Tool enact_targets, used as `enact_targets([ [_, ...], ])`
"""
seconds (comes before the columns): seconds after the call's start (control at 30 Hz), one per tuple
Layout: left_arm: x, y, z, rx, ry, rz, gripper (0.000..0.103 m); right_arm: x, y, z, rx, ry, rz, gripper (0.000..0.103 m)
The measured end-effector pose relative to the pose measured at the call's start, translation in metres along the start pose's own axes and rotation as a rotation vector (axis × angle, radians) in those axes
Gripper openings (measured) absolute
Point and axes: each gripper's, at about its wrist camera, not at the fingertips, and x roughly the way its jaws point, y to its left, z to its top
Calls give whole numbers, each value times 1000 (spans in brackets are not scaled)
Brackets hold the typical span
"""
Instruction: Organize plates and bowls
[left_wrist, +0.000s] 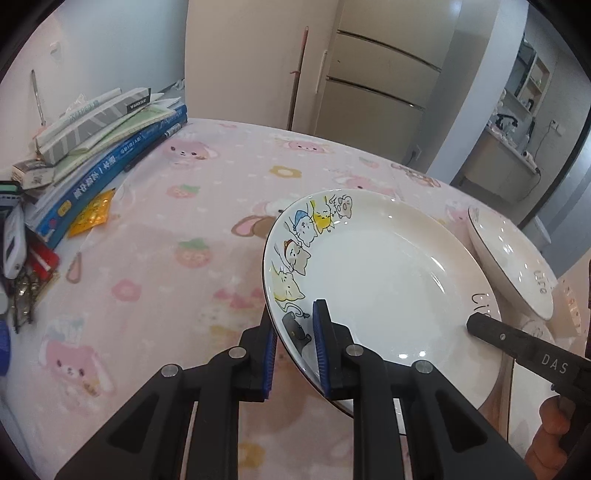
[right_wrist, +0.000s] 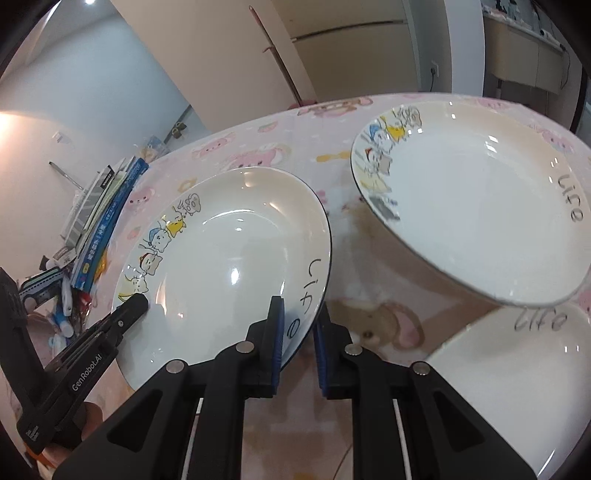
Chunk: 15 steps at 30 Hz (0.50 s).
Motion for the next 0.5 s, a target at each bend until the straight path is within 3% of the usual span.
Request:
enact_targets([
  [0.13,-10,3,-15,0,16,8,20,-4,2,-15,-19,30,16,15],
  [0.33,1,15,-22,-56,77,-66,22,5,1,-10,-18,15,-16,17],
  [0.4,0,15,-15,-30,16,19,22,7,-1,-5,2,-1,-15,17],
  [0.5,3,18,-3,-39,-1,29,22,10,-6,3,27,-9,-12,18],
])
